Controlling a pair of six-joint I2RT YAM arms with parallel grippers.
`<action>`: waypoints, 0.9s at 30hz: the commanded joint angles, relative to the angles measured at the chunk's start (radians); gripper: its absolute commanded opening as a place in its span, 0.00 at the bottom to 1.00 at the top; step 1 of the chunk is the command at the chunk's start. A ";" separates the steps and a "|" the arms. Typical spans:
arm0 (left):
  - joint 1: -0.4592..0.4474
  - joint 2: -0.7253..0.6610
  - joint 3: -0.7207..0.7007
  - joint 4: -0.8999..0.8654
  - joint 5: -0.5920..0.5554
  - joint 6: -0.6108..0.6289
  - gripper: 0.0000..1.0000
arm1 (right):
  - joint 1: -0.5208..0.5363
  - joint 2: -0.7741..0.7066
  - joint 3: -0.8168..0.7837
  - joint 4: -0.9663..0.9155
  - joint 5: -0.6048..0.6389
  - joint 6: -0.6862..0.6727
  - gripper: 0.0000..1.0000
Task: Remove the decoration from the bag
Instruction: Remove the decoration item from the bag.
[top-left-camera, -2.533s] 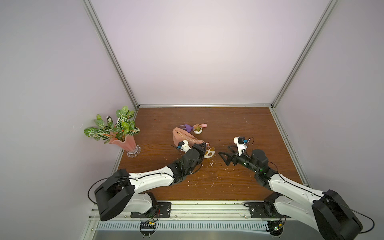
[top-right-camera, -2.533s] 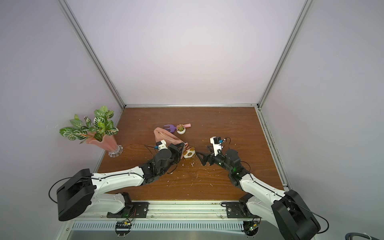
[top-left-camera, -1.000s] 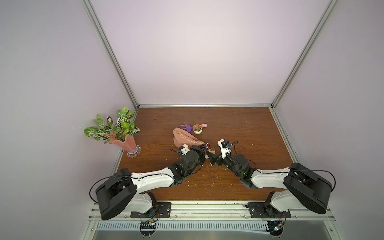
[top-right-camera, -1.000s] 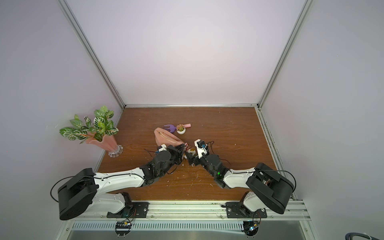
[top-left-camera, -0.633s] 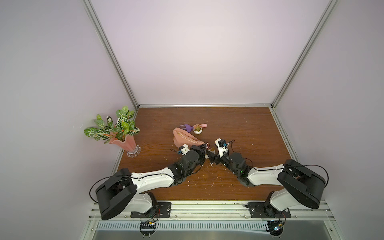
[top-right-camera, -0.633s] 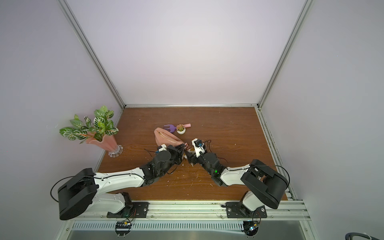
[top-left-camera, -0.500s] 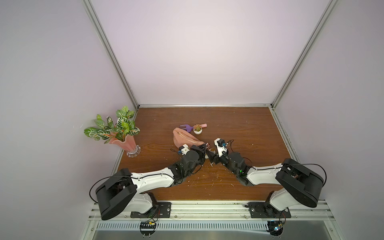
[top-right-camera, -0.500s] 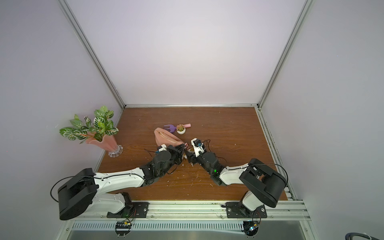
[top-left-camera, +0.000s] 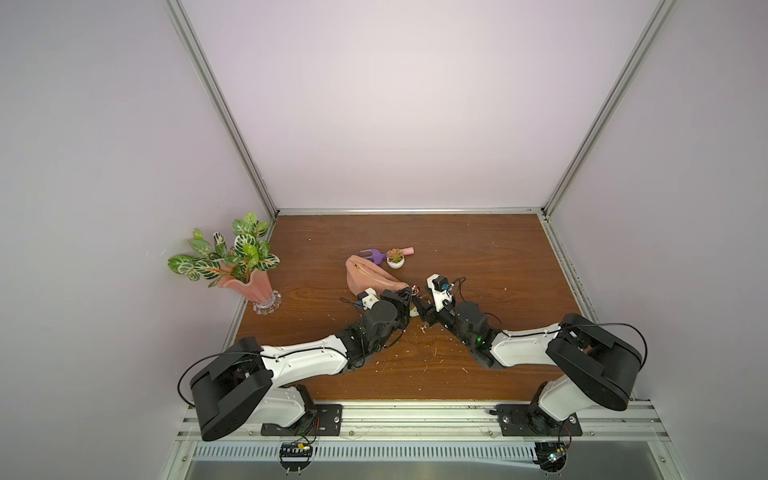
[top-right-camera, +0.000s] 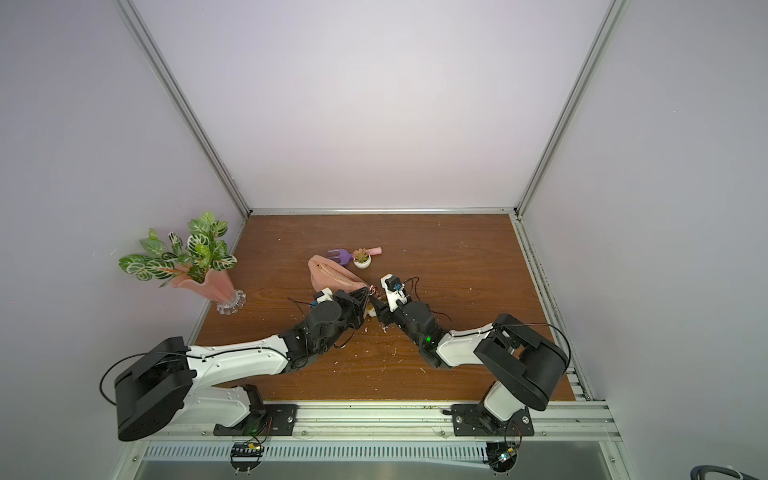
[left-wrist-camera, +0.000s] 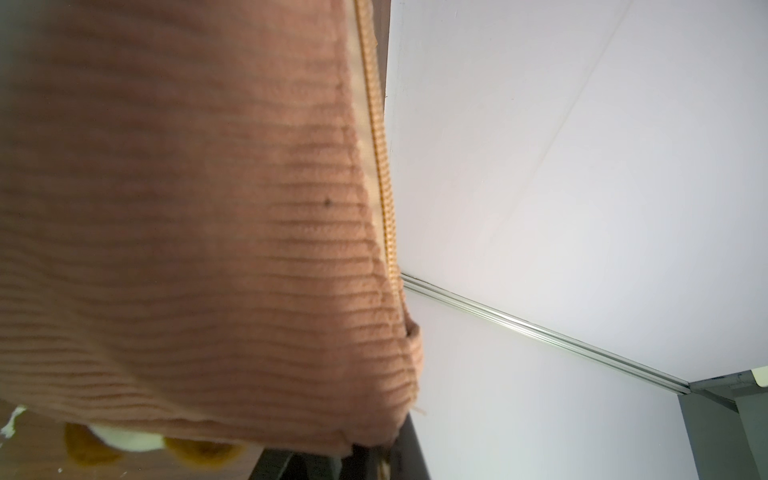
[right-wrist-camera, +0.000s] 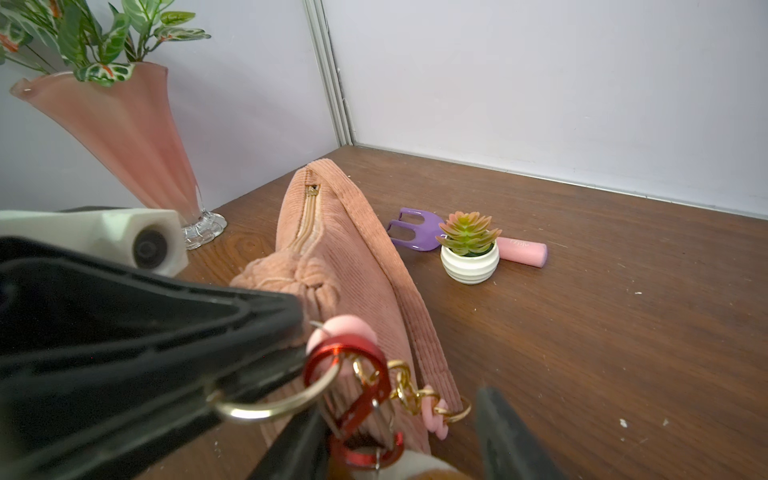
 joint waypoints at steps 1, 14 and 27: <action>0.005 -0.021 0.000 0.007 -0.014 0.006 0.00 | -0.009 0.003 0.042 0.042 -0.024 0.002 0.56; 0.005 -0.022 0.001 0.003 -0.015 0.004 0.00 | -0.018 0.019 0.066 0.028 -0.068 0.005 0.43; 0.005 -0.018 0.006 0.006 -0.015 0.004 0.00 | -0.019 0.020 0.025 0.038 -0.062 0.024 0.59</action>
